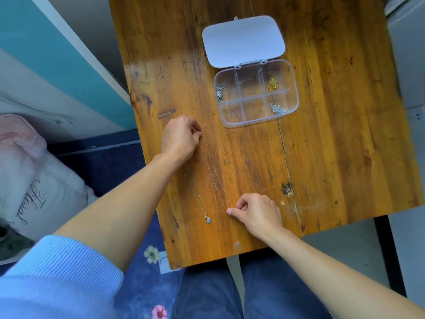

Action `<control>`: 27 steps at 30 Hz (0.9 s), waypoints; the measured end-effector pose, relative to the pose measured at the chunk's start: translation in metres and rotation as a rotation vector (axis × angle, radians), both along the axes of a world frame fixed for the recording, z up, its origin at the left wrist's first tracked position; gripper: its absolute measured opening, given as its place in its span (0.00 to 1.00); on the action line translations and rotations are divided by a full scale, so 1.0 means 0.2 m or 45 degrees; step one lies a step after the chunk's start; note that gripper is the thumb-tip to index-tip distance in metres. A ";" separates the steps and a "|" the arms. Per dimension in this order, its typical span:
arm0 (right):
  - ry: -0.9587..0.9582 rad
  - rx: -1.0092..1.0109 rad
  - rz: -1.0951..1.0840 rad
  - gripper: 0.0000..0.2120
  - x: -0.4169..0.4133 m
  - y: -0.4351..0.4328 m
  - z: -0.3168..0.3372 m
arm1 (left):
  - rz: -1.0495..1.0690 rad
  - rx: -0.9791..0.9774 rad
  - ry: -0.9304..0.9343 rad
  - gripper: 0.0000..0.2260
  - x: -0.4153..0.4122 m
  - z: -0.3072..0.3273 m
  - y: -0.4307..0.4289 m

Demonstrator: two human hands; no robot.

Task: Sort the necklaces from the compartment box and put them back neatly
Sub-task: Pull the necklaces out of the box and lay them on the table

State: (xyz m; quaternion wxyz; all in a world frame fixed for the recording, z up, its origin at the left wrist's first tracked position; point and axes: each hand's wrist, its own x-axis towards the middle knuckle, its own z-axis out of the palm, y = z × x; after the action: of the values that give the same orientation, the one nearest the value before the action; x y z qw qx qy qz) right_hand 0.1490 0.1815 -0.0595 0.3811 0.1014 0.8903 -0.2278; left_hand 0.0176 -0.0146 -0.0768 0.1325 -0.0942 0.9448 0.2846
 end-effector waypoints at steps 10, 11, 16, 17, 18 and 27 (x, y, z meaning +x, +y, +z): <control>0.640 -0.140 -0.076 0.05 -0.84 0.08 0.19 | 0.325 0.496 -0.096 0.10 -0.12 0.03 0.08; 0.677 -0.139 -0.009 0.05 -0.94 0.05 0.19 | 0.336 0.573 -0.141 0.10 -0.12 0.03 0.10; 0.613 -0.102 0.358 0.09 -1.19 -0.15 0.09 | 0.396 0.741 -0.236 0.09 -0.11 0.00 0.13; 0.595 -0.078 0.412 0.10 -1.21 -0.18 0.06 | 0.406 0.763 -0.251 0.09 -0.11 0.01 0.13; 0.590 -0.039 0.465 0.10 -1.23 -0.20 0.04 | 0.410 0.785 -0.269 0.09 -0.11 0.01 0.13; 0.667 0.184 0.764 0.07 -1.29 -0.24 0.00 | 0.355 0.810 -0.285 0.07 -0.12 0.00 0.11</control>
State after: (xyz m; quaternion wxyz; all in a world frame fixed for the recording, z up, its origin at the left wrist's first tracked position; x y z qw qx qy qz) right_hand -0.1097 0.1341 -0.0590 0.1827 -0.1979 0.9611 -0.0615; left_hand -0.0066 0.0073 -0.0775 0.2175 -0.2066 0.7668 0.5675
